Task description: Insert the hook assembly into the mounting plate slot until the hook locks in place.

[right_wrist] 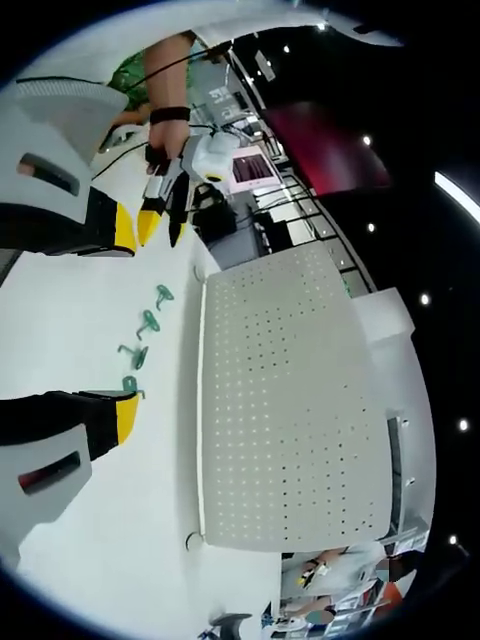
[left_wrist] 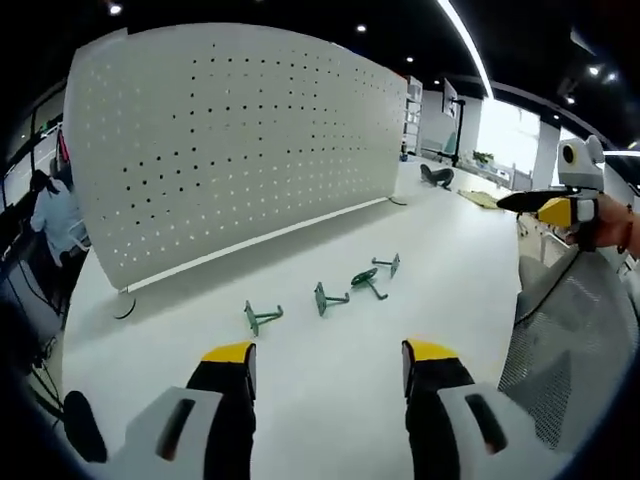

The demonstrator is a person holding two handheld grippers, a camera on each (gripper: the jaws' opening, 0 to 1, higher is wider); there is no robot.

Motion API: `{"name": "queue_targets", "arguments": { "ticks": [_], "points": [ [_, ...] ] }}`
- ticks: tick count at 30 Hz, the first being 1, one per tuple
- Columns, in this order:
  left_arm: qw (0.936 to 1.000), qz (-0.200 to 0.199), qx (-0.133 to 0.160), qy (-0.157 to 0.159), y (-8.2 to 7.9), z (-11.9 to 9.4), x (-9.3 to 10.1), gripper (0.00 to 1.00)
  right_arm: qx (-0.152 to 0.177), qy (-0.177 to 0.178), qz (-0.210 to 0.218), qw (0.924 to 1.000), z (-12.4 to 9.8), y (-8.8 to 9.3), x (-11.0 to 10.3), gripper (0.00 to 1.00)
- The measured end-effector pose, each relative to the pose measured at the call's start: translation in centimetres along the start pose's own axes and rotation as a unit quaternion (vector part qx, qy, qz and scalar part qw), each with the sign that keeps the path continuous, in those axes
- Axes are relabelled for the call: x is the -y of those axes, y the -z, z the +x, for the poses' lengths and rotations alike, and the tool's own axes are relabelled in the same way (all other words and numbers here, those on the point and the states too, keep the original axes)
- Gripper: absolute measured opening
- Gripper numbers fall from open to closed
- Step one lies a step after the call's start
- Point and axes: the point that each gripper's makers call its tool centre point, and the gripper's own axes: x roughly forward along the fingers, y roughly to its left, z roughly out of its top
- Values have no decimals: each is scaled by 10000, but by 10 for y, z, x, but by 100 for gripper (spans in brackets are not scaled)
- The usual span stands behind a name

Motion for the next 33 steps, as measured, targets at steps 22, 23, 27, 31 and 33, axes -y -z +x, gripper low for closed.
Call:
{"name": "queue_targets", "arguments": {
  "ticks": [22,23,27,31,33],
  "points": [
    [9983,-88,-484,-310,12,40,-30,50,-73,49,130,9999,-1,3,-2,53],
    [9980,-114,-483,-394,13,43,-35,50,-73,66,133,9999,-1,4,-2,53],
    [9974,-135,-521,-473,13,49,-43,48,-70,122,182,9997,-1,6,-1,53],
    [9970,-146,-567,-498,15,56,-50,45,-81,117,222,9997,2,7,-3,53],
    [9966,-139,-633,-503,17,58,-52,44,-95,91,213,9997,3,8,-6,52]
  ]
}}
